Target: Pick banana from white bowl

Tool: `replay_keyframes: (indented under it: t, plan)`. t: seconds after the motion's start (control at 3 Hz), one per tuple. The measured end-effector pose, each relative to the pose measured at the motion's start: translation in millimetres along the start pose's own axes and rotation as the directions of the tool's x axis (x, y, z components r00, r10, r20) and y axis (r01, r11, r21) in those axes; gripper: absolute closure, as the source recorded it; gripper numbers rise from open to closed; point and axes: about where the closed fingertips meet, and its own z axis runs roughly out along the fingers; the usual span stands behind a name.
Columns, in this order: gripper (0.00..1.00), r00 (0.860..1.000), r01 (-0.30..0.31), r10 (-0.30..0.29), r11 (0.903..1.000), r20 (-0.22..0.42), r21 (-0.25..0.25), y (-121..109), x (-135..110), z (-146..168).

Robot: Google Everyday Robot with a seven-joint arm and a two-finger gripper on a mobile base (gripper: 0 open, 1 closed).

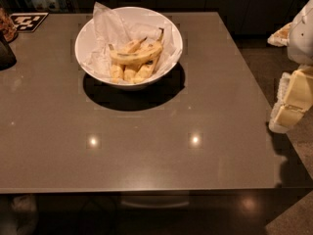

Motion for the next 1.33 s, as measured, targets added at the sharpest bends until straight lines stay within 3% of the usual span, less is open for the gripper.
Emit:
replay_keyframes:
  t: [0.33, 1.0, 1.33]
  plan:
    - [0.00, 1.000, 0.006, -0.006, 0.9999, 0.000, 0.009, -4.6, -5.2, -1.9]
    - [0.00, 0.995, 0.103, -0.103, 0.9946, 0.003, -0.012, -25.1, -51.3, 10.7]
    - [0.00, 0.995, 0.103, -0.103, 0.9946, 0.003, -0.012, -25.1, -51.3, 10.7]
